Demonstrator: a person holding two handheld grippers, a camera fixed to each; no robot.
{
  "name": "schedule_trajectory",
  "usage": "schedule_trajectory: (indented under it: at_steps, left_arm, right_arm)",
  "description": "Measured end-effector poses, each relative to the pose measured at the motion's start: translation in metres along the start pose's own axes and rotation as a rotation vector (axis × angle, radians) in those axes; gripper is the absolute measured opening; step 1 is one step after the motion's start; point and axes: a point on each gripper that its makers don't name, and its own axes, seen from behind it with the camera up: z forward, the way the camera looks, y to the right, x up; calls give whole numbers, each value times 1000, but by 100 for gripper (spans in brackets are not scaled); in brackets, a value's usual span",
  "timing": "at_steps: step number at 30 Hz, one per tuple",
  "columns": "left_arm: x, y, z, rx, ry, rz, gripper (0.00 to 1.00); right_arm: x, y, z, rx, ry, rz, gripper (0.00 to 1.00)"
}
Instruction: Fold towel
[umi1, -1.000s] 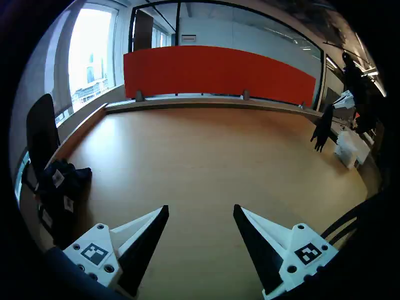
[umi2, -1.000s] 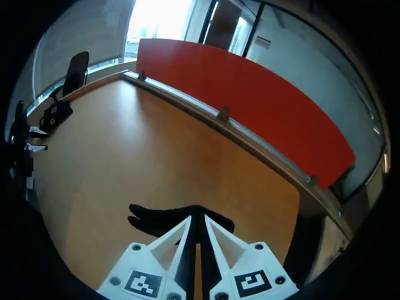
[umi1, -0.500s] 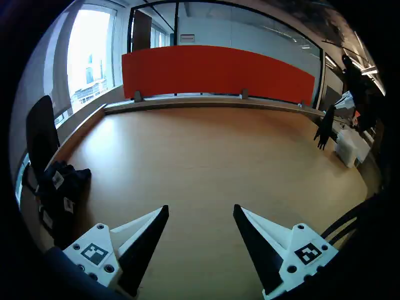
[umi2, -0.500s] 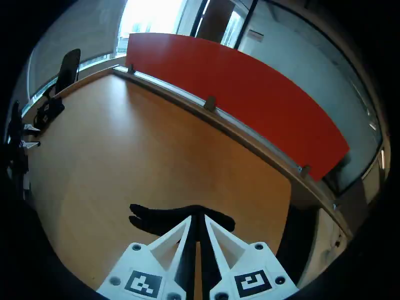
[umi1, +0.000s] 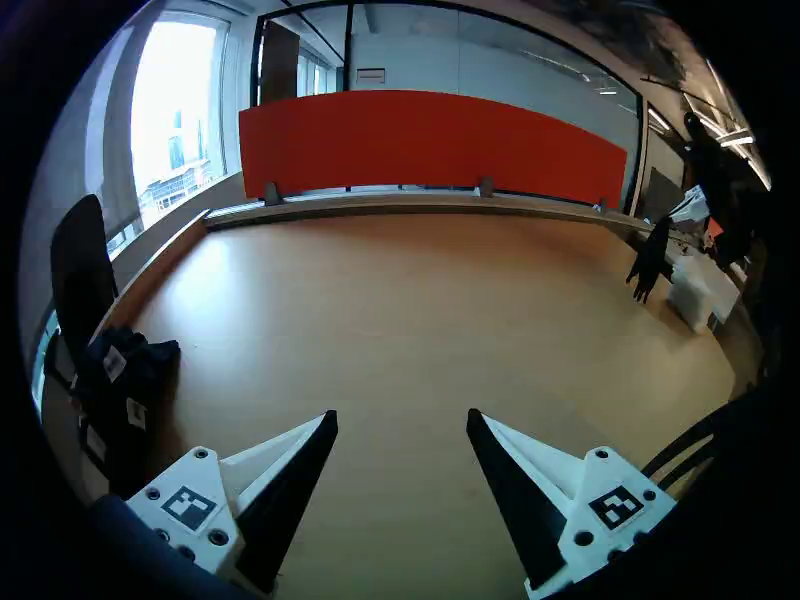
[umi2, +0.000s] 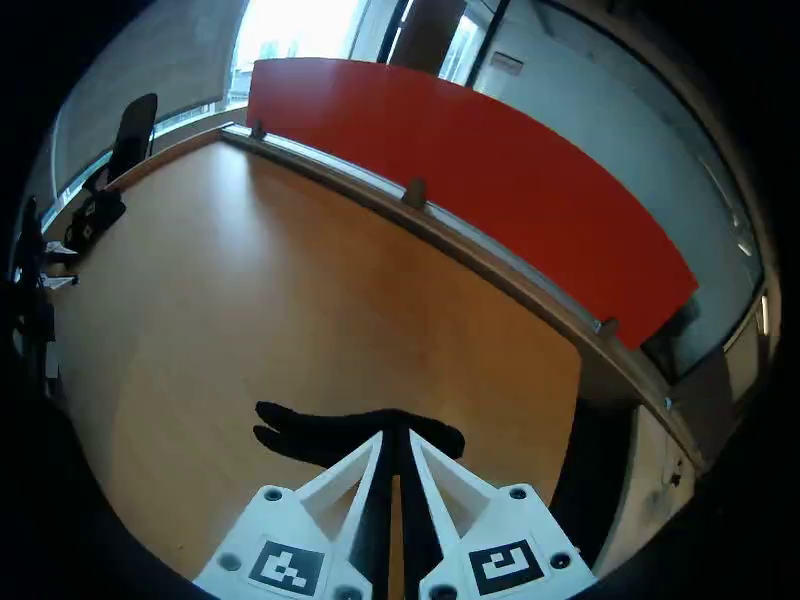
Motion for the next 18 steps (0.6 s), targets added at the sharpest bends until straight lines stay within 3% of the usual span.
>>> schedule_trajectory:
  at_steps: [18]
  left_arm:
    - [1, 6, -1, -9, 1, 12, 96]
  right_arm:
    - [-67, 0, -15, -9, -65, 57, 4]
